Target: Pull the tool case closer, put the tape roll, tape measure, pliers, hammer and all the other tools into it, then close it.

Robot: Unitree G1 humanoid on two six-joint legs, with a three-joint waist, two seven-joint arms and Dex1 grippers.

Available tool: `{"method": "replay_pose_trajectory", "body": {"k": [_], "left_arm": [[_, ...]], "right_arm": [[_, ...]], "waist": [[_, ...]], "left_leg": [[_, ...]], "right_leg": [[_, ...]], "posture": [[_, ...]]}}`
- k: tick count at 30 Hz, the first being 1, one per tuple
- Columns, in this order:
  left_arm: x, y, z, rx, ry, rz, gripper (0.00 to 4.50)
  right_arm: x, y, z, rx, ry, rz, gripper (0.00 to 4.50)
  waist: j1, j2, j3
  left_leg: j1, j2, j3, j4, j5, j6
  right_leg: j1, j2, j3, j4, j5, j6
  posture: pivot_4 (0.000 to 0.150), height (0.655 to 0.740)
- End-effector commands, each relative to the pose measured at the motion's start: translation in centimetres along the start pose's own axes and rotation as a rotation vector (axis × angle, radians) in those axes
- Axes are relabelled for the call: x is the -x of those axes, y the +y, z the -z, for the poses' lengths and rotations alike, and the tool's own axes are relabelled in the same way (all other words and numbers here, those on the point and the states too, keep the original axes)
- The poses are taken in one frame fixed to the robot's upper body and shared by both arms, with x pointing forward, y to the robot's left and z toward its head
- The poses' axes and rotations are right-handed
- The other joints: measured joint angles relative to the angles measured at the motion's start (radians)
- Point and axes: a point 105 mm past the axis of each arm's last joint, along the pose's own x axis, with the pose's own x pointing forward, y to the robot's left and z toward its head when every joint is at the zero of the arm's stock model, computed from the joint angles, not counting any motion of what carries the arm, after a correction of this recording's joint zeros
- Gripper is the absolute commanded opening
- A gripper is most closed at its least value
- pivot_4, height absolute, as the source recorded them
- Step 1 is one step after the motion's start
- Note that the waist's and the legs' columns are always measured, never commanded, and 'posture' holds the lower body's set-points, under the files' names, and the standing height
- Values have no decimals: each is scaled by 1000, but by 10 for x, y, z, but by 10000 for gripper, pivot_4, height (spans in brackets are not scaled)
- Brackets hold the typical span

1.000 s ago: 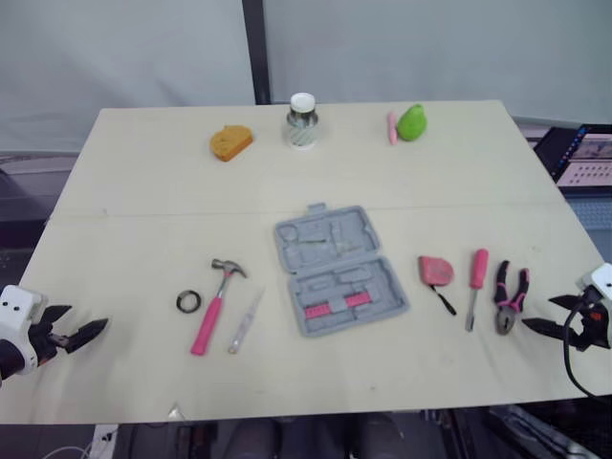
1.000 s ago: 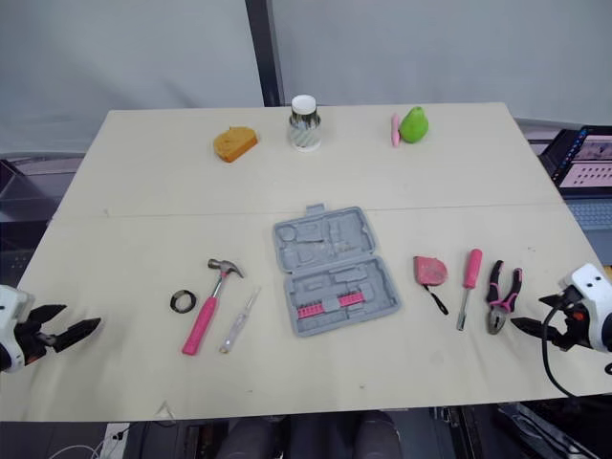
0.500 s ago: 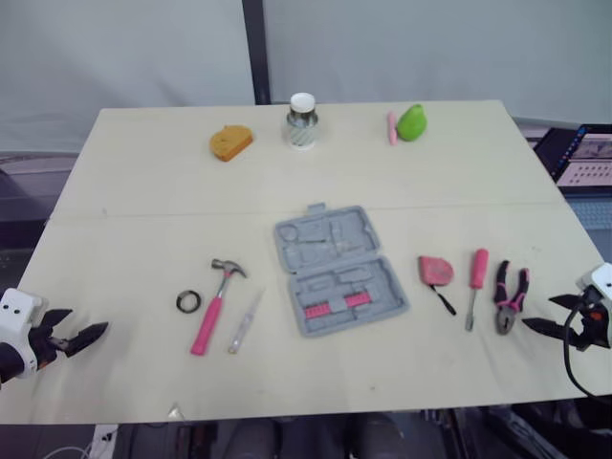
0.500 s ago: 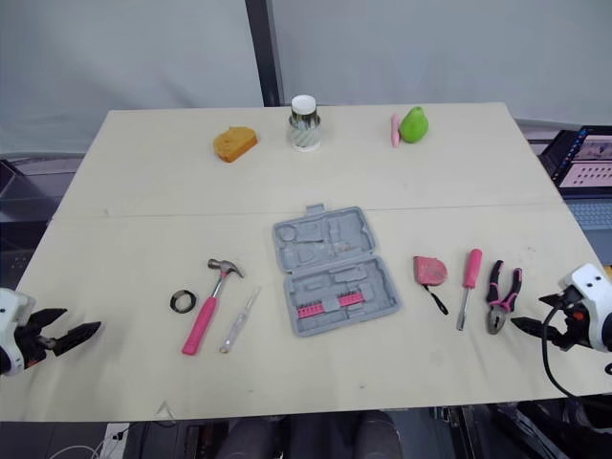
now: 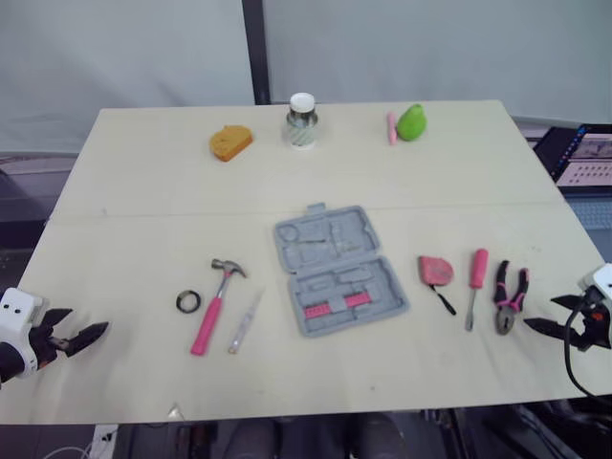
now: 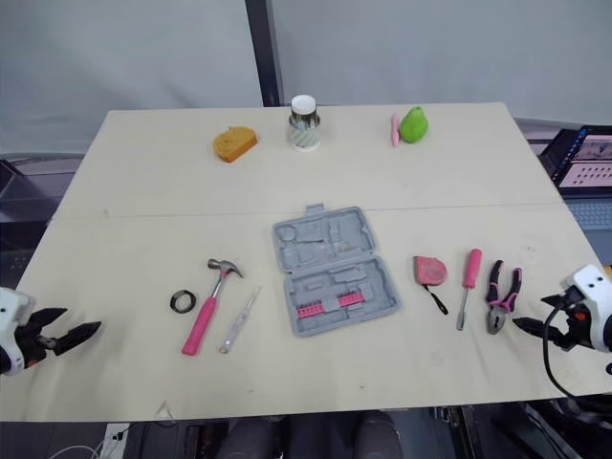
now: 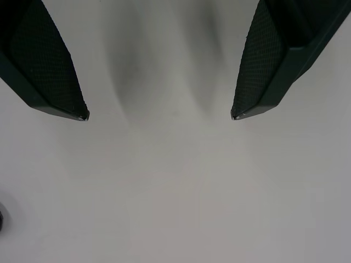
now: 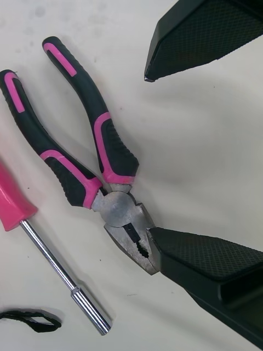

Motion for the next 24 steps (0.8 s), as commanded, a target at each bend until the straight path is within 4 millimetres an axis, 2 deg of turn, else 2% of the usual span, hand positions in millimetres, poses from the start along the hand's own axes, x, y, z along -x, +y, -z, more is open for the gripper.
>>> {"method": "replay_pose_trajectory", "body": {"k": [1,4,6,7,11,15,16,17,18,21,23,24], "left_arm": [[3,3,-8,-29,-4,-10,44533],[3,2,-9,-30,-7,-11,44533],[1,-5,-21,-29,-39,11,44533],[-1,-14,-32,-37,-62,45,44533],[-16,-70,-73,-82,-124,235,44533],[-37,-127,-93,-117,-147,391,44533],[-42,-141,-95,-127,-148,430,39444],[-49,-153,-98,-133,-153,456,37226],[-58,-171,-101,-123,-166,503,32357],[-77,-200,-107,-112,-172,559,18005],[-92,-210,-107,-101,-158,549,8458],[-99,-216,-109,-91,-154,544,2009]], "right_arm": [[9,-9,-5,17,-2,40,45000],[11,-10,-5,14,-12,50,45000],[12,-9,-13,9,-49,42,45000],[11,-5,-24,8,-90,21,45000],[-1,33,-77,59,-243,-132,45000],[-24,80,-120,169,-316,-241,45000],[-33,86,-128,198,-318,-241,42446],[-42,94,-136,228,-321,-250,39657],[-54,101,-146,252,-323,-261,36383],[-78,118,-161,297,-311,-291,21993],[-95,124,-163,324,-284,-289,12306],[-104,125,-162,341,-263,-276,6504]], "waist": [[0,0,0],[0,0,0],[0,0,0],[0,0,0],[3,0,0],[5,0,0],[5,0,0],[5,0,0],[5,0,0],[4,0,0],[6,0,0],[7,0,0]], "left_leg": [[0,0,0,0,0,0],[0,0,0,0,0,0],[0,0,0,0,0,0],[0,0,0,0,0,0],[-1,0,-1,2,0,0],[-1,1,-1,2,0,0],[-1,0,-1,2,0,0],[-1,0,-1,2,0,0],[-1,0,-1,3,0,0],[-2,-1,-2,4,0,0],[-3,-1,-3,4,0,0],[-3,-1,-3,4,0,0]], "right_leg": [[0,0,0,0,0,0],[0,0,0,0,0,0],[0,0,0,0,0,0],[0,0,0,0,0,0],[0,0,0,1,0,0],[0,0,1,1,0,0],[0,0,1,1,0,0],[0,0,1,1,0,0],[0,0,1,1,0,0],[0,0,1,2,0,0],[-1,0,0,3,0,0],[0,0,0,3,0,0]], "posture": [[1500,7400],[1500,7400],[1500,7400],[1500,7400],[1500,7400],[1500,7400],[1500,7400],[1500,7400],[1500,7400],[1500,7400],[1500,7400],[1500,7400]]}}
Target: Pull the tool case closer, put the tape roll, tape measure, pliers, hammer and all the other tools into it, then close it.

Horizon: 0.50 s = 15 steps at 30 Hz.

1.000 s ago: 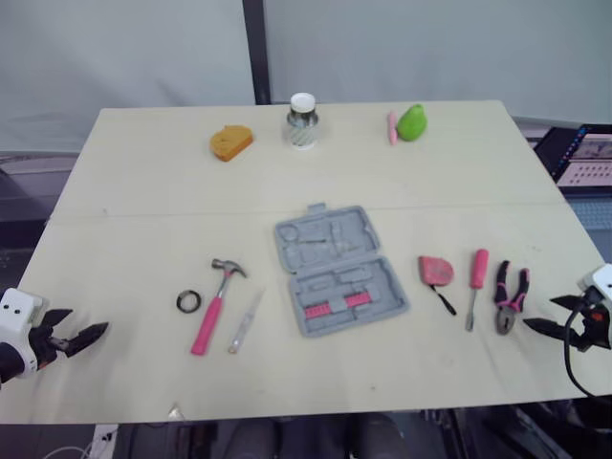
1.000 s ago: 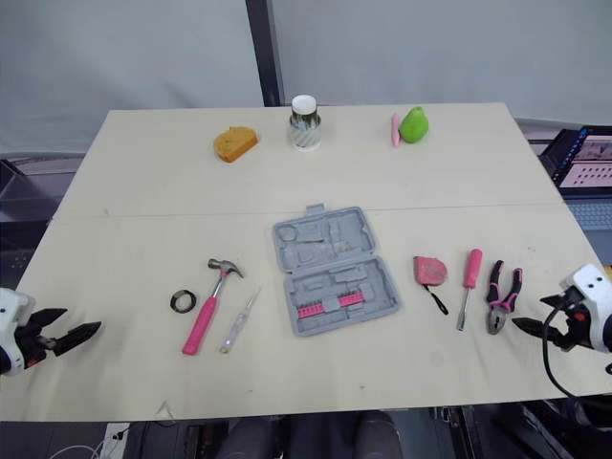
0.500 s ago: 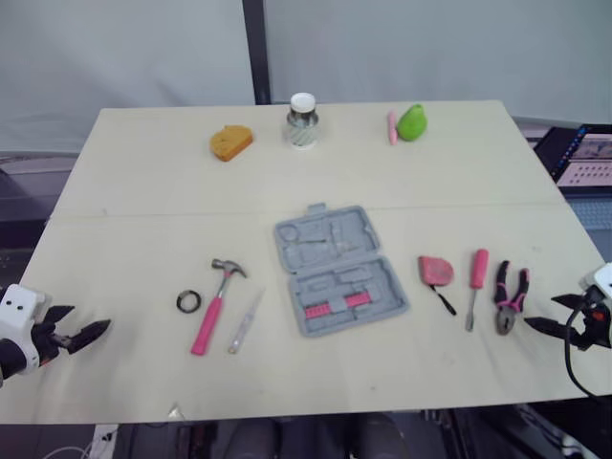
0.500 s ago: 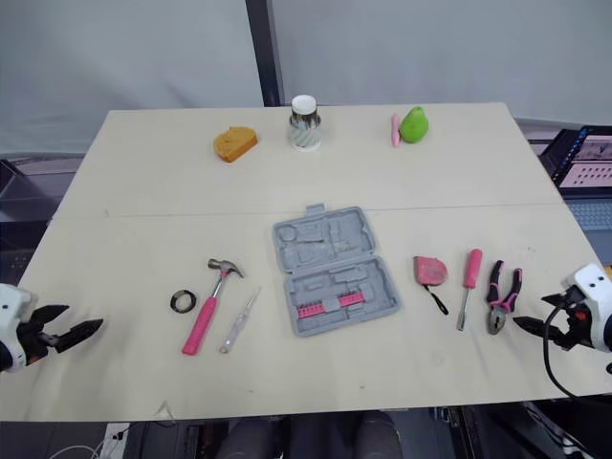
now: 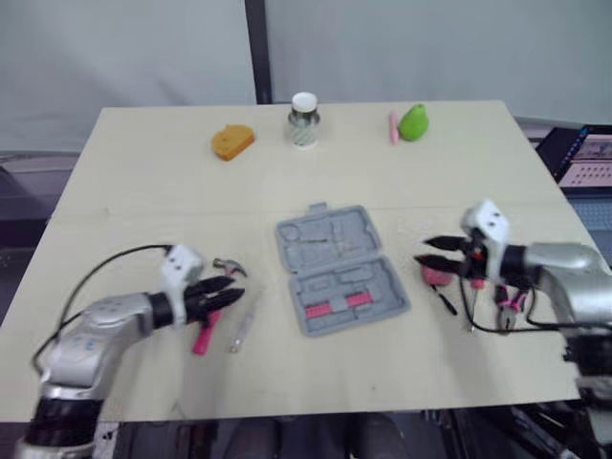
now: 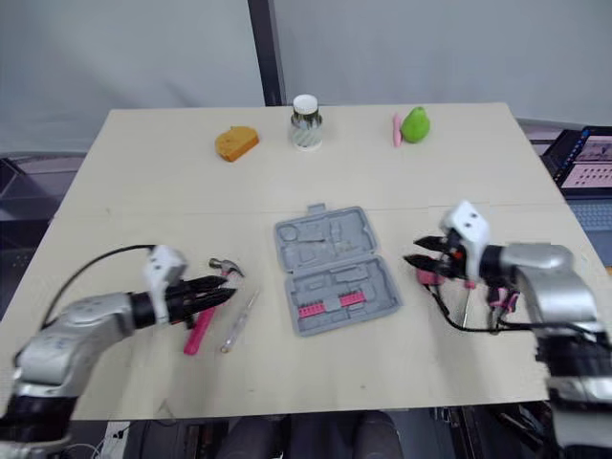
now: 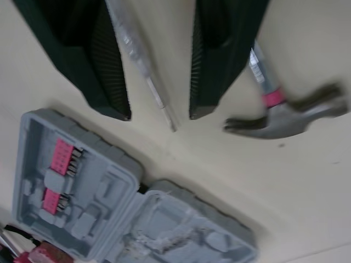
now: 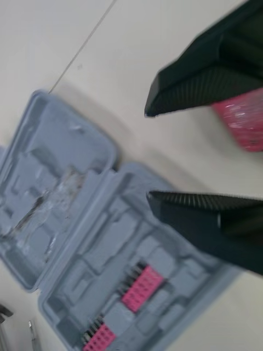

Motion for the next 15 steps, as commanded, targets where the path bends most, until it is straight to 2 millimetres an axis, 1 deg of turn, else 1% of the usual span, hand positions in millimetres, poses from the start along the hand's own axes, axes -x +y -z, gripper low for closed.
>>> {"method": "replay_pose_trajectory", "body": {"k": [1,2,5,9,15], "left_arm": [[-22,3,-3,9,10,-48,0],[-28,1,-4,18,9,-50,0],[-40,3,-3,29,33,-74,0],[-51,-4,-3,54,39,-57,0],[-67,-4,-2,80,36,-56,0]], "right_arm": [[-19,-9,13,43,83,53,1666],[-24,-11,15,49,98,64,764],[-35,-16,18,52,121,88,764],[-42,-20,21,54,147,110,764],[-53,-21,20,47,148,111,764]], "waist": [[1,0,0],[1,-1,0],[-4,-1,0],[-6,-1,0],[-6,-1,0]], "left_leg": [[0,-1,0,0,0,0],[-1,-1,0,1,0,0],[-1,-1,-1,0,0,0],[-1,-1,-1,0,0,0],[-1,-1,-1,0,0,0]], "right_leg": [[0,0,0,0,0,0],[0,0,0,0,0,0],[0,0,0,0,0,0],[0,0,-1,0,0,0],[0,0,-1,0,0,0]], "posture": [[1500,7400],[1500,7400],[1500,7400],[1500,7400],[1500,7400]]}}
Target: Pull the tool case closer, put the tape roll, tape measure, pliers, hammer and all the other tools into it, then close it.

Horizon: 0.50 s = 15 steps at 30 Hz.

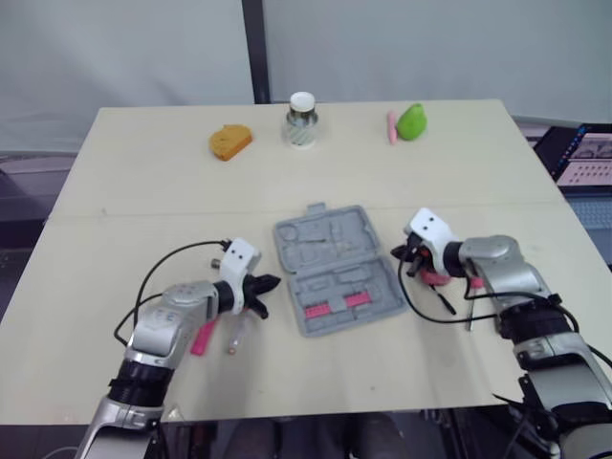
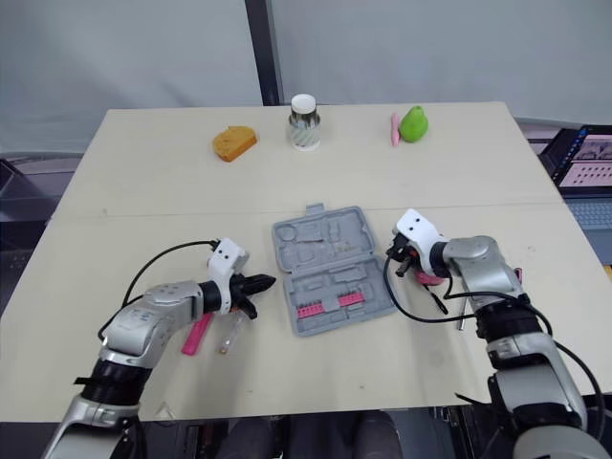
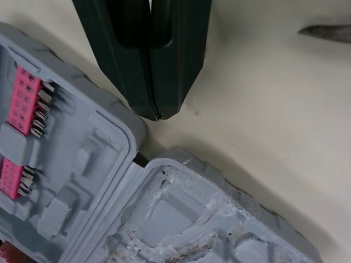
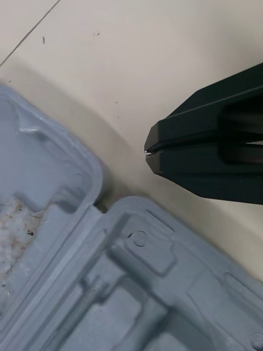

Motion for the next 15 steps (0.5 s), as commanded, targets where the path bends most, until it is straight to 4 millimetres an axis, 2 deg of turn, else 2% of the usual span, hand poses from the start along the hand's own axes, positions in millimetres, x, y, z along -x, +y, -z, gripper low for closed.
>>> {"method": "replay_pose_trajectory", "body": {"k": [1,8,15], "left_arm": [[-7,-2,-5,-22,-14,7,0],[-22,-3,-7,-25,-20,20,0],[-32,-23,-10,-1,-36,122,0]], "right_arm": [[-1,-6,-8,22,-19,23,764],[-11,4,-8,21,-22,-15,764],[-11,25,-11,20,-54,-113,764]], "waist": [[1,0,0],[1,0,0],[1,0,0]], "left_leg": [[0,0,0,0,0,0],[0,0,0,0,0,0],[0,0,0,0,0,0]], "right_leg": [[0,0,0,0,0,0],[0,0,0,0,0,0],[0,0,0,0,0,0]], "posture": [[1500,7400],[1500,7400],[1500,7400]]}}
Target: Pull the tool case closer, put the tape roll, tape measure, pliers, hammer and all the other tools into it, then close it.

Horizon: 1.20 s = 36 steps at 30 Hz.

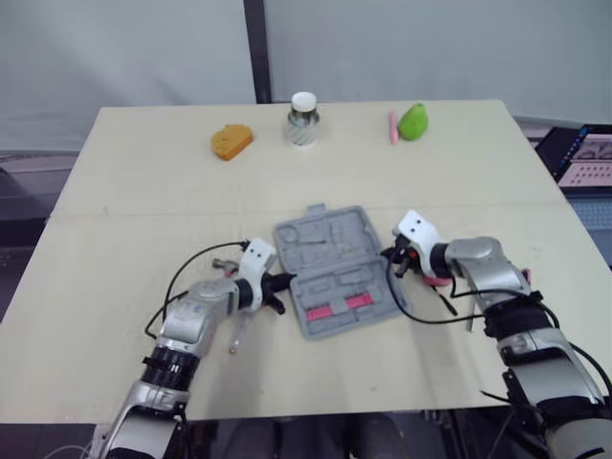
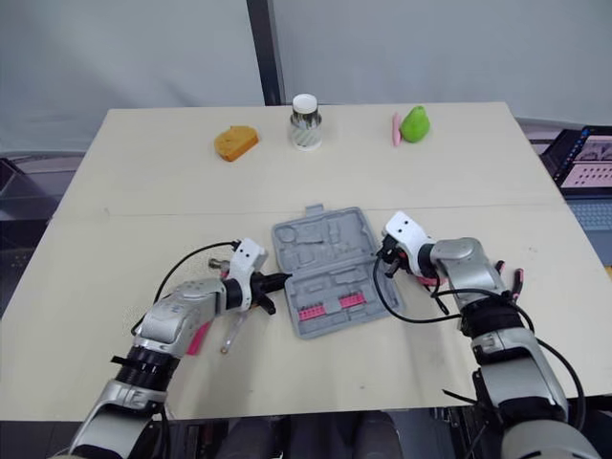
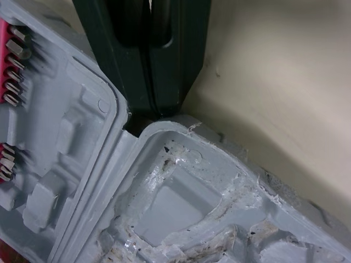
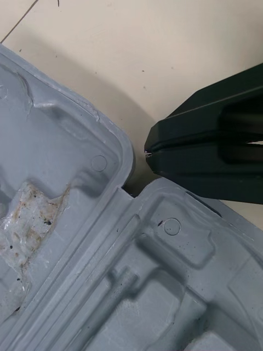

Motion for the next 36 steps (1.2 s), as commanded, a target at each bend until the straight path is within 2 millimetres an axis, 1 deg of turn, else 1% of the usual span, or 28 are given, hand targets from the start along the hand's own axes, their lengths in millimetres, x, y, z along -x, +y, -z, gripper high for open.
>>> {"method": "replay_pose_trajectory", "body": {"k": [1,3,7,10,14,20,22,27,36], "left_arm": [[-4,-16,-7,-22,-13,86,0],[1,-17,-1,-32,15,100,0],[19,-19,12,-100,79,131,0],[33,-25,24,-113,129,175,0],[51,-37,45,-131,217,224,0],[68,-50,64,-109,286,254,0],[73,-55,71,-98,311,266,0],[83,-61,86,-78,373,279,0],[85,-61,88,-67,387,284,0]], "right_arm": [[0,21,-11,25,-58,-102,764],[4,30,-11,18,-68,-130,764],[17,52,-3,11,-52,-181,764],[27,69,3,-12,-39,-208,764],[37,96,11,-52,-19,-247,764],[51,128,22,-113,11,-294,764],[56,136,26,-138,22,-298,764],[63,148,31,-169,41,-308,764],[65,153,34,-194,58,-309,764]], "waist": [[1,0,0],[0,0,0],[0,0,0],[2,0,0],[4,0,0],[10,0,0],[15,0,0],[23,0,0],[28,0,0]], "left_leg": [[0,0,0,0,0,0],[0,0,0,0,0,0],[0,0,0,-1,0,0],[0,0,0,-1,0,0],[1,0,0,-1,0,0],[1,0,0,-1,0,0],[2,0,0,-1,0,0],[2,0,1,-1,0,0],[3,0,1,-1,0,0]], "right_leg": [[0,0,0,0,0,0],[0,0,0,0,0,0],[0,0,0,0,0,0],[0,0,0,0,0,0],[0,0,1,0,0,0],[1,0,2,-1,0,0],[1,0,2,-1,0,0],[1,0,3,-1,0,0],[1,0,4,-1,0,0]], "posture": [[1500,7400],[1500,7400],[1500,7400],[1500,7400],[1500,7400],[1500,7400],[1500,7400],[1500,7400],[1500,7400]]}}
